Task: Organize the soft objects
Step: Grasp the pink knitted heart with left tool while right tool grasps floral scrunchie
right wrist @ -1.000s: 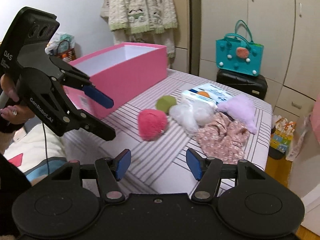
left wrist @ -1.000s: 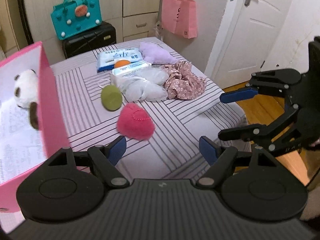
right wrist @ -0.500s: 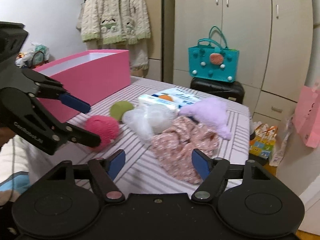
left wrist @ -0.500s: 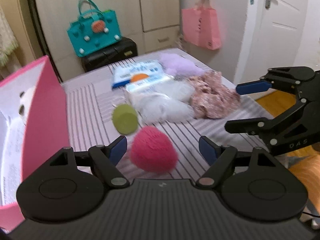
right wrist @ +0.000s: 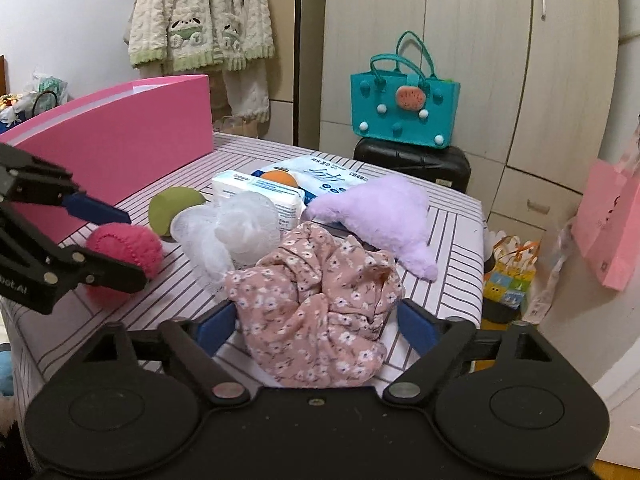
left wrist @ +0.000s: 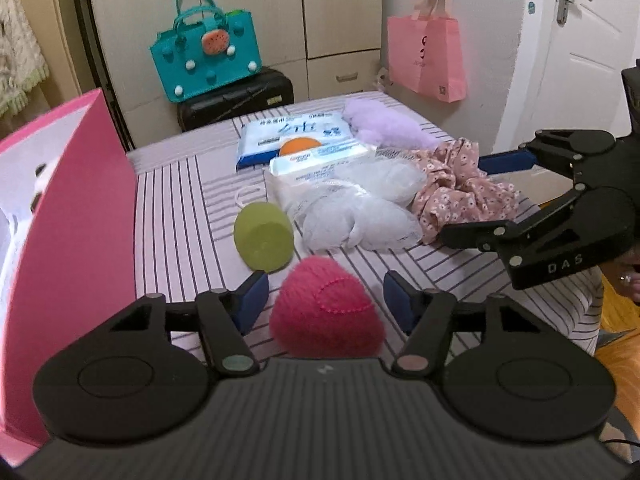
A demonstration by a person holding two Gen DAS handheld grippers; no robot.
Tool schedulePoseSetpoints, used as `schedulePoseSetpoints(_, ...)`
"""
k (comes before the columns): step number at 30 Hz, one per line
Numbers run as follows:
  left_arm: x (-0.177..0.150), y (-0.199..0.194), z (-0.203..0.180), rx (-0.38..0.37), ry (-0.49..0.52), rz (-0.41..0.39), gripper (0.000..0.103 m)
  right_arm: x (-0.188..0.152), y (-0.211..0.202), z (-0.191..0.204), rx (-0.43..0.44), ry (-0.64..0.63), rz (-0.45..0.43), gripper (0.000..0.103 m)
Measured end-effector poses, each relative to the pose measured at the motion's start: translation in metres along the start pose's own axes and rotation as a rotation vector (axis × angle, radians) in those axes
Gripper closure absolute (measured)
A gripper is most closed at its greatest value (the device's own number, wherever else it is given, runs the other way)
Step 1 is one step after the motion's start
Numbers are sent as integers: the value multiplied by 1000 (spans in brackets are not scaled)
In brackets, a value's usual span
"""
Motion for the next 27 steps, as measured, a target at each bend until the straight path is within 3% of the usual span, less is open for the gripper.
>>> schedulePoseSetpoints(4,-4,5,4,-36,-48,33,45,-1,11,3,27,-46,24,9)
schedulePoseSetpoints(11,-10,9,10,-27,-86,21,49,1,17,6,28,-50,8,12)
schedulePoseSetpoints(15,-10,11,9,-15,-99,10,50,1,13,4,41,-11,5,32)
schedulePoseSetpoints(20,-11,12,5,11,-86,-6,52,-5,3,7,36,26,14,67)
schedulePoseSetpoints(24,-15,9,5,27,-77,-25,57,-10,-6,10,12,46,38,74)
schedulePoseSetpoints(27,-14,5,12,15,-126,-16,61,-14,-12,8,9,72,46,78)
Point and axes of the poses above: each gripper's, at about its wrist camera, not at the fingertips, and y roughly the way its jaws point, z to its left, x to its top, the point moved 4 cm from there along y, roughly the way its jaws point, and after that the axes turned 9 degrees about -y, right-handed, at the moved point
